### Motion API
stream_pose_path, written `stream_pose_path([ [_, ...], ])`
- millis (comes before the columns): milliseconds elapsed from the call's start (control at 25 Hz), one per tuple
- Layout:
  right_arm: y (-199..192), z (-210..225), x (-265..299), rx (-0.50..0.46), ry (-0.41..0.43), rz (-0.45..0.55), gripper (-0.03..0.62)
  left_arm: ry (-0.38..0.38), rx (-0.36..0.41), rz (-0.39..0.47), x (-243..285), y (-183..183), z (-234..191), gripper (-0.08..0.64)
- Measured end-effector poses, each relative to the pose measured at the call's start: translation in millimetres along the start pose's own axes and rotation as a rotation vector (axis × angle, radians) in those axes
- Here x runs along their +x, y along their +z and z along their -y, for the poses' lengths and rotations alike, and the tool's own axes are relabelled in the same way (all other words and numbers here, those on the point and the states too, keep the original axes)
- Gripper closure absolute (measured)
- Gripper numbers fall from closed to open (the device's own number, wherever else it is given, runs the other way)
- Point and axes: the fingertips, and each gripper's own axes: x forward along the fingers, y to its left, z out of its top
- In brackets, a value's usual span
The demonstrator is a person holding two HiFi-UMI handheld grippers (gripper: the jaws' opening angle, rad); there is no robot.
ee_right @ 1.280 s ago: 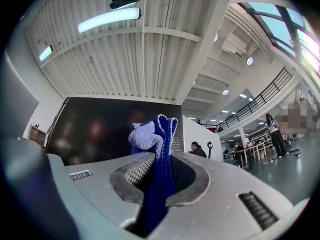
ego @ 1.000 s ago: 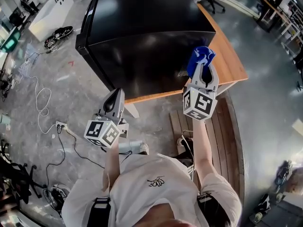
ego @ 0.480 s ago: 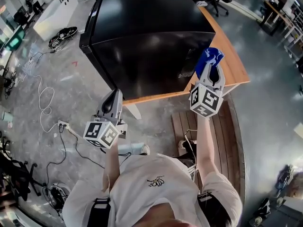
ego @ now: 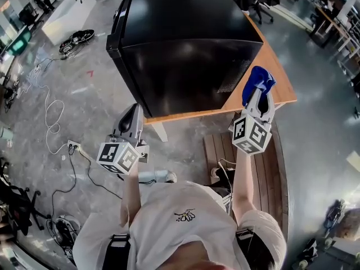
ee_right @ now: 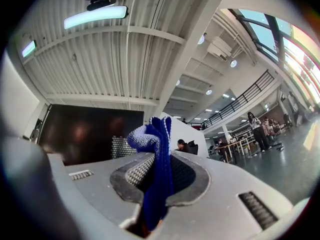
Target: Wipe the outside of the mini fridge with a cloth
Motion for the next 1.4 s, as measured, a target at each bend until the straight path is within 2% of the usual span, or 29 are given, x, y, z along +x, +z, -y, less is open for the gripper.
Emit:
stream_pose_path([
  [200,0.3,-67.0,-30.6,0.063,0.149,0.013,0.531,0.011,-0.002,0.016,-12.3,7.4,-15.7,0.555],
  [480,-2.9,-198.3,-58.3,0.205,0.396,-0.016,0.531,0.066,0.002,0.036,-34.6,11.4,-39.8,0.555],
  [640,-11.9,-281.1,-74.9,0.203,0.56,-0.023,0.531,0.126,0.006,0.055,-54.8,17.3,-57.6,0.555],
  [760,-23.8,-330.7,-83.1,0.162,0.636,-0.044,0.531,0.173,0.004,0.072,-71.4,26.8,-72.7,0.555],
  [920,-34.3,-369.5,-83.8,0.106,0.69,-0.053,0.531,0.223,0.0,0.086,-87.1,32.0,-88.0,0.555],
  [1040,-37.9,-381.7,-79.7,0.08,0.699,-0.051,0.531,0.243,-0.014,0.098,-89.4,32.7,-95.7,0.555],
  [1400,-45.3,-360.0,-69.4,0.043,0.661,-0.04,0.531,0.179,-0.027,0.064,-64.3,19.6,-78.2,0.555],
])
